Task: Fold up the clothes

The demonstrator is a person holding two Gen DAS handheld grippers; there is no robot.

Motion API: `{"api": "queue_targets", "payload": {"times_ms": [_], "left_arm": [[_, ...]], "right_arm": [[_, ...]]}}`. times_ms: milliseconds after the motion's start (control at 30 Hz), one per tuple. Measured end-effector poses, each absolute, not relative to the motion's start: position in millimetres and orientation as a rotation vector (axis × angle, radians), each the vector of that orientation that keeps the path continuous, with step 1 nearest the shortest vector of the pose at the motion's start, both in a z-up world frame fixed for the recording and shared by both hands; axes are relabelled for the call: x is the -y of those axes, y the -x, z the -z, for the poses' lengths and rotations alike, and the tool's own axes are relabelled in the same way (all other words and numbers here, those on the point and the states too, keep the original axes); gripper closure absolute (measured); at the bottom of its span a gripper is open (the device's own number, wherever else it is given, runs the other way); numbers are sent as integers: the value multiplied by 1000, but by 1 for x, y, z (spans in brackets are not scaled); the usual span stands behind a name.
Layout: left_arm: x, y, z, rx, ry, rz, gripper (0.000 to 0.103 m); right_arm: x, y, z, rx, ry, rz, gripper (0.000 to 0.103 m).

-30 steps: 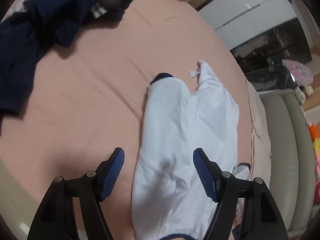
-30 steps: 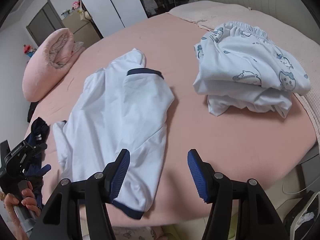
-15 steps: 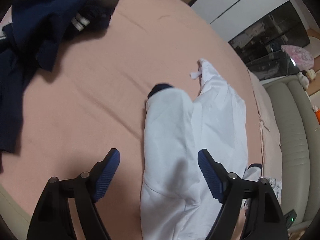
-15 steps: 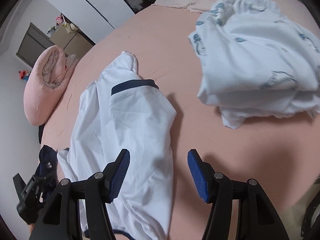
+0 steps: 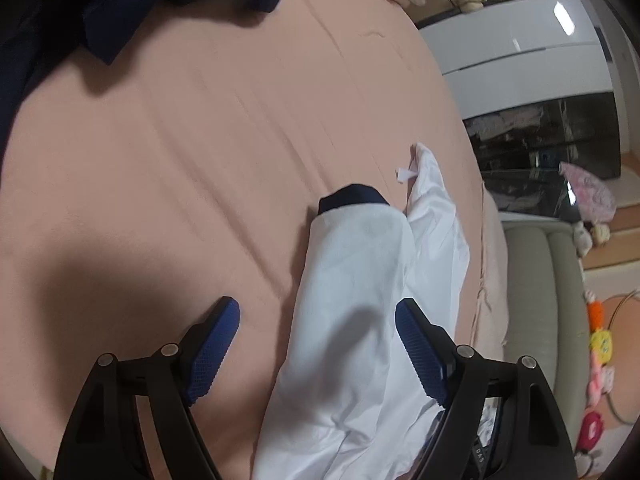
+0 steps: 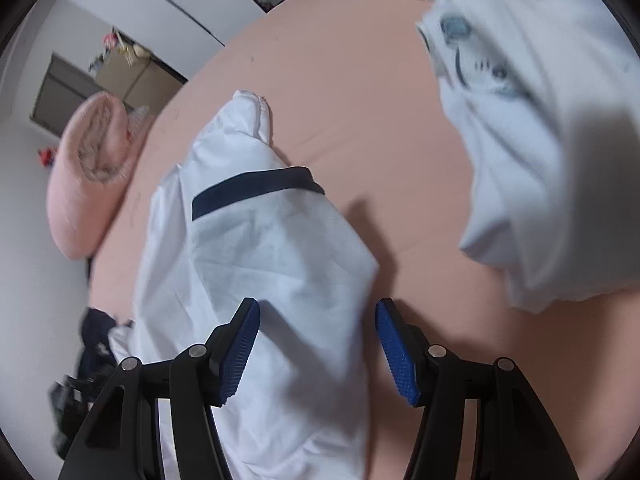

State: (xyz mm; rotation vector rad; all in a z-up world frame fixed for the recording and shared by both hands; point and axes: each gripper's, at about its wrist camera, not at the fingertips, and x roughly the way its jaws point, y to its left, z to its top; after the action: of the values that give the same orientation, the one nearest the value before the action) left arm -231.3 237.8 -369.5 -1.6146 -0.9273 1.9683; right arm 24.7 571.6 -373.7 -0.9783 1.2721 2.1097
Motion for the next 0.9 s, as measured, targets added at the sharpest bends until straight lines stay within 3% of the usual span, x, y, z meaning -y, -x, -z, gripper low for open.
{"api": "queue_targets", "payload": {"times_ms": [133, 267, 467, 533, 567, 600, 667, 900], "left_arm": [[-244, 235, 369, 991, 1571, -1895, 24], [-257, 238, 373, 1009, 1577, -1849, 24], [-273, 239, 373, 891, 1614, -1899, 24], [-279, 240, 370, 829, 1624, -1916, 24], [-279, 239, 369, 812, 1619, -1926, 27], [-280, 238, 367, 782, 1615, -1947, 45], [-279, 234, 367, 683, 1648, -2003, 69], [-270, 226, 372, 670, 1658, -2030, 73]], "right_arm": [[-576, -22, 385, -1403, 883, -2117, 43], [-575, -15, 391, -1404, 843, -2146, 43], [-575, -13, 396, -1406, 799, -2162, 44], [-572, -11, 398, -1363, 800, -2178, 50], [-569, -12, 397, -1327, 808, -2183, 57], [-565, -10, 397, -1272, 822, -2193, 60], [-558, -8, 397, -1171, 843, -2218, 65], [-554, -4, 397, -1137, 857, -2204, 72]]}}
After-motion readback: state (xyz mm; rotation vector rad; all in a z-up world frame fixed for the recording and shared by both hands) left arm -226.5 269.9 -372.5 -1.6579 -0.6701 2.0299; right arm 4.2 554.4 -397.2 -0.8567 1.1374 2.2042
